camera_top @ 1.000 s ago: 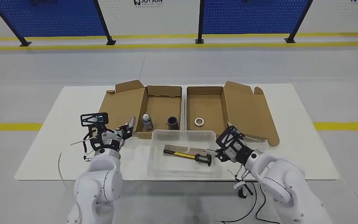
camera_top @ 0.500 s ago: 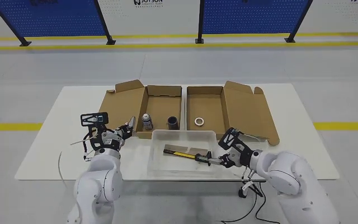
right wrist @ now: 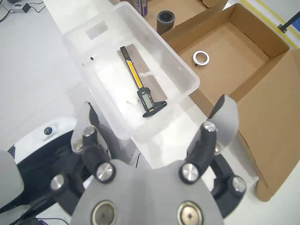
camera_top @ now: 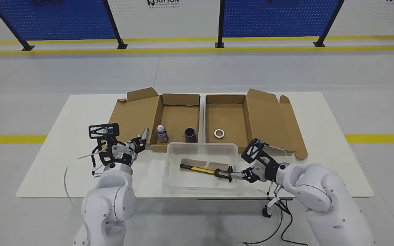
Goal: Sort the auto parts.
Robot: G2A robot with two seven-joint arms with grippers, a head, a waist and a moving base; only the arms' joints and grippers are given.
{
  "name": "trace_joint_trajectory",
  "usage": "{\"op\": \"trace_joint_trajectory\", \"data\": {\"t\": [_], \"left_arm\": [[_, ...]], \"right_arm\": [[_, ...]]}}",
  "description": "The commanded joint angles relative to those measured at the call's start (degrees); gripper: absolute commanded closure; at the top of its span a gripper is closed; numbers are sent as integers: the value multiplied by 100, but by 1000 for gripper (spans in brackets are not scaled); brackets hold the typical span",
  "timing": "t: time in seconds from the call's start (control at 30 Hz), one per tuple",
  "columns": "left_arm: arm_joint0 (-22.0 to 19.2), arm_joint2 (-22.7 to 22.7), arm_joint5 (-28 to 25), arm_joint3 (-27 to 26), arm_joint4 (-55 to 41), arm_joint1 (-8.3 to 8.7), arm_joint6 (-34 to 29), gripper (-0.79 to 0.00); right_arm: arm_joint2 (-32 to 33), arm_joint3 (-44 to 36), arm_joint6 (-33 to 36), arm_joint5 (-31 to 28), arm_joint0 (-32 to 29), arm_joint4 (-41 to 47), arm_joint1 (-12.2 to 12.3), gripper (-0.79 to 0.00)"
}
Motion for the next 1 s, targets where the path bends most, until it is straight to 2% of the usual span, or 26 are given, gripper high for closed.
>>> {"op": "trace_joint_trajectory", "data": {"t": [0.0,0.13,0.37,0.57,0.7,0.97], "left_arm": [[0,0,0,0,0,0,0,-785],[0,0,0,0,0,0,0,-785],[0,0,0,0,0,0,0,-785],[0,0,0,0,0,0,0,-785],[0,0,0,0,0,0,0,-785],[0,0,0,0,0,0,0,-785]], "right_arm": [[17,-49,-105,27,70,-168,7,-785],[-201,-25,49,-40,445,-155,7,-785],[-1279,43,1621,433,1602,-708,-77,-785],[-2080,590,2401,578,2449,-814,-204,-785],[-2422,1048,2479,420,2773,-592,-255,-785],[-3035,1717,2147,87,3096,-219,-201,-785]]}}
